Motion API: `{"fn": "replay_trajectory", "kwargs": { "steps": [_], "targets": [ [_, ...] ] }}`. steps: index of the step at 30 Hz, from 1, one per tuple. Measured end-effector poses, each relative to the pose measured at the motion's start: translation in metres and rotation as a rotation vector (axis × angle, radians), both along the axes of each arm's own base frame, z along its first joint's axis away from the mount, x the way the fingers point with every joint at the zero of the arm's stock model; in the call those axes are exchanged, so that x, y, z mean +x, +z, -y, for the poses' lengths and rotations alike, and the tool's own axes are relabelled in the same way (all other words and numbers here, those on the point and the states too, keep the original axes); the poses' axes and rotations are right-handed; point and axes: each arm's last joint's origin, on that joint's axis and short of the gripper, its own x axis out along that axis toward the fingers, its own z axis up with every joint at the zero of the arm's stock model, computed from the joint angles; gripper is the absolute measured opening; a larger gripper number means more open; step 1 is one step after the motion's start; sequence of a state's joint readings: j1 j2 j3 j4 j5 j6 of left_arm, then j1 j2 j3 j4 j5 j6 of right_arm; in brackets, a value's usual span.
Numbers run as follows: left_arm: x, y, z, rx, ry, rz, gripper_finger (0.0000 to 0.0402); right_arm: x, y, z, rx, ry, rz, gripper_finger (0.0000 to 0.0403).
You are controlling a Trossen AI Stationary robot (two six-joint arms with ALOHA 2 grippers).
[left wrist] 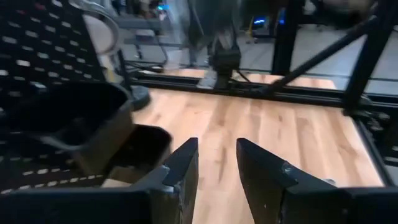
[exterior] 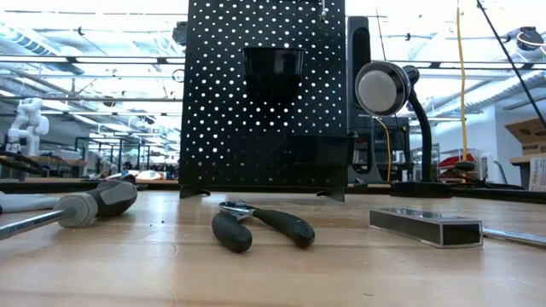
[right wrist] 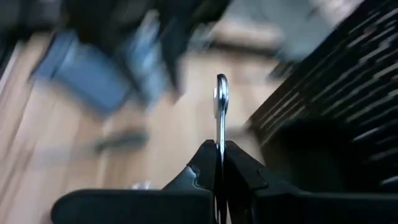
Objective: Hang tools onto peg board
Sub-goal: Hang the right silver wrench on the black pegboard
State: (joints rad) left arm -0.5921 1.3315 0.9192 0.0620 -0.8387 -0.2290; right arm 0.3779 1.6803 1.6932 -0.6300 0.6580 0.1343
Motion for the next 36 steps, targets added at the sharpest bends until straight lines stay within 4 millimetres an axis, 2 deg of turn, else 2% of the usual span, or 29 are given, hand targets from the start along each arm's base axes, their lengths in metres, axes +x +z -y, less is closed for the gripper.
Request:
{"fn": "replay_trajectory", "kwargs": {
  "steps": [4, 7, 11, 16, 19, 24, 27, 32, 36],
  "targets": [
    [-0.006, 0.002, 0.004, 0.024, 0.051, 0.016, 0.012, -0.002, 0.042, 0.008, -0.096, -0.062, 0.277, 0.0004],
    [-0.007, 0.002, 0.005, 0.032, 0.068, 0.02, 0.012, -0.004, 0.065, 0.016, -0.186, -0.106, 0.399, 0.0004],
    [-0.008, 0.002, 0.006, 0.035, 0.064, 0.019, 0.012, -0.005, 0.077, 0.041, -0.261, -0.184, 0.422, 0.0004],
    [-0.01, 0.002, 0.009, 0.053, 0.05, 0.014, 0.0121, -0.007, 0.09, 0.067, -0.251, -0.231, 0.499, 0.0004],
    [-0.01, 0.002, 0.009, 0.06, 0.046, 0.011, 0.0121, -0.007, 0.098, 0.074, -0.245, -0.238, 0.579, 0.0004],
    [-0.011, 0.002, 0.01, 0.063, 0.042, 0.01, 0.0121, -0.011, 0.115, 0.074, -0.254, -0.184, 0.787, 0.0004],
    [-0.011, 0.002, 0.01, 0.064, 0.041, 0.01, 0.0121, -0.012, 0.108, 0.075, -0.269, -0.179, 0.913, 0.0004],
    [-0.011, 0.002, 0.01, 0.064, 0.041, 0.01, 0.0121, -0.016, 0.073, 0.087, -0.234, -0.205, 1.035, 0.0004],
    [-0.01, 0.002, 0.011, 0.056, 0.042, 0.017, 0.0121, -0.031, 0.052, 0.096, -0.232, -0.242, 1.163, 0.0004]
  ]
}}
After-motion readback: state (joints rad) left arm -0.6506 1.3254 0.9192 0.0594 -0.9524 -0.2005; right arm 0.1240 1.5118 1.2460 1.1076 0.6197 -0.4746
